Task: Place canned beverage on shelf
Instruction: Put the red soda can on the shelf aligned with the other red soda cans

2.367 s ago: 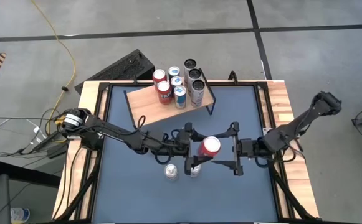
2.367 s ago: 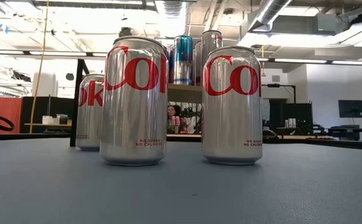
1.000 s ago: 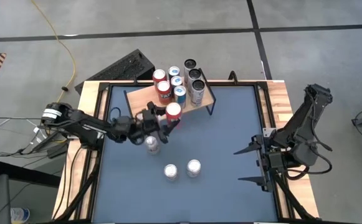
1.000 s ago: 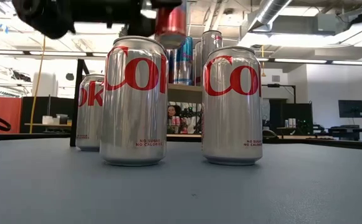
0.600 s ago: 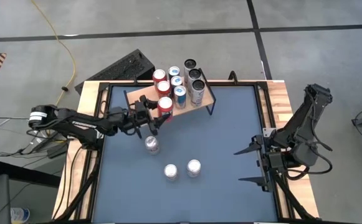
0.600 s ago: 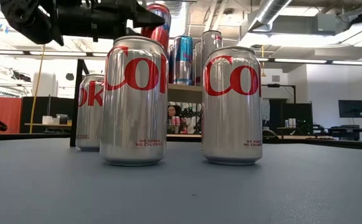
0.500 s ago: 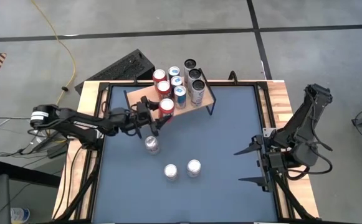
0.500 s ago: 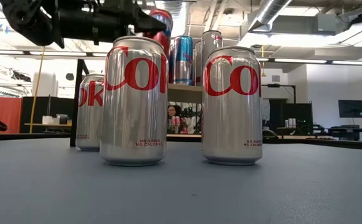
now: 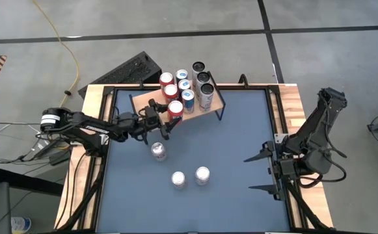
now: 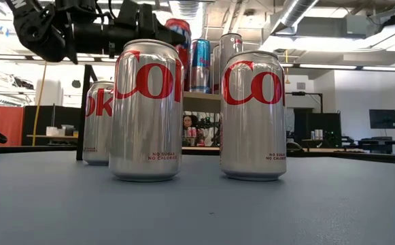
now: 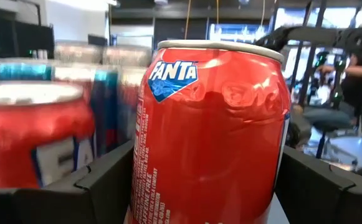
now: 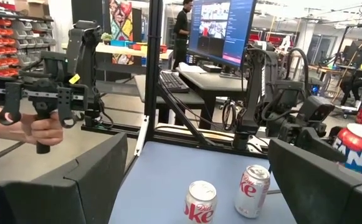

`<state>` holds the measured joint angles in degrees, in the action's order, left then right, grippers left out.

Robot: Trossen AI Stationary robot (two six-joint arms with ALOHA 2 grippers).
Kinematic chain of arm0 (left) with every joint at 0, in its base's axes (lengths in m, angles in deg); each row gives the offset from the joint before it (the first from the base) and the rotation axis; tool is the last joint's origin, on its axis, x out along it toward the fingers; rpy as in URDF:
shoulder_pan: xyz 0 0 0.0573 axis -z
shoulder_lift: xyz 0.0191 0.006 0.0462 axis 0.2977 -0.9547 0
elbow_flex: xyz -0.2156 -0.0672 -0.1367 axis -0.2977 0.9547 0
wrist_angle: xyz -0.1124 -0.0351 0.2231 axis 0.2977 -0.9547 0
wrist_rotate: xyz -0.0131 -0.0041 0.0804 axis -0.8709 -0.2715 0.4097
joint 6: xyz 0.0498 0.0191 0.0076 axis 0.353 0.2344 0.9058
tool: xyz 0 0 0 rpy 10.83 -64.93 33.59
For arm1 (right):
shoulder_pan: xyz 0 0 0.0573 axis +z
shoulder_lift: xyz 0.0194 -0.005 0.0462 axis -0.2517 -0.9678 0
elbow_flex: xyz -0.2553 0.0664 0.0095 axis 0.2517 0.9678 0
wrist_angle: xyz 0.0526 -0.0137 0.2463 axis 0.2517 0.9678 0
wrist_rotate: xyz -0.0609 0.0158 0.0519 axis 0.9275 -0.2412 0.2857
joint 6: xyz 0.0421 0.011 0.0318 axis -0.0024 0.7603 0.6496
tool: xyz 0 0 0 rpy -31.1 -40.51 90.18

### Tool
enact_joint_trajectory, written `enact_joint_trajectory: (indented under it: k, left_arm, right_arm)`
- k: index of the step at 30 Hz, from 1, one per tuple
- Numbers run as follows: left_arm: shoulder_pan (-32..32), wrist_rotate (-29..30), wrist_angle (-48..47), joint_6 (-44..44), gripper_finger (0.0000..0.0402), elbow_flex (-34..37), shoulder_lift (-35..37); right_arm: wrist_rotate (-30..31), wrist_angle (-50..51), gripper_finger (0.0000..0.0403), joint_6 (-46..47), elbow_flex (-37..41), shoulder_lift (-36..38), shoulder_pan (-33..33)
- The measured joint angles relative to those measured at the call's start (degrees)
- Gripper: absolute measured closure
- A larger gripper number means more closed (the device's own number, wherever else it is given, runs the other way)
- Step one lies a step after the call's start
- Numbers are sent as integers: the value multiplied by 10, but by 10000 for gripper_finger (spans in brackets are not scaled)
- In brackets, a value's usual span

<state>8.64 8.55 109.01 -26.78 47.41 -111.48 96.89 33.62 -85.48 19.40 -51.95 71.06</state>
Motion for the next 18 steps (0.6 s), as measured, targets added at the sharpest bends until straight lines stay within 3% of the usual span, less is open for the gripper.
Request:
enact_joint_trajectory:
  k: [9, 18]
  left_arm:
    - [-19, -7, 97, -15, 93, 48, 0]
    - [-36, -27, 77, -13, 93, 29, -6]
  right_arm:
    - [-1, 2, 23, -5, 0, 0, 0]
    - [-1, -1, 23, -4, 0, 0, 0]
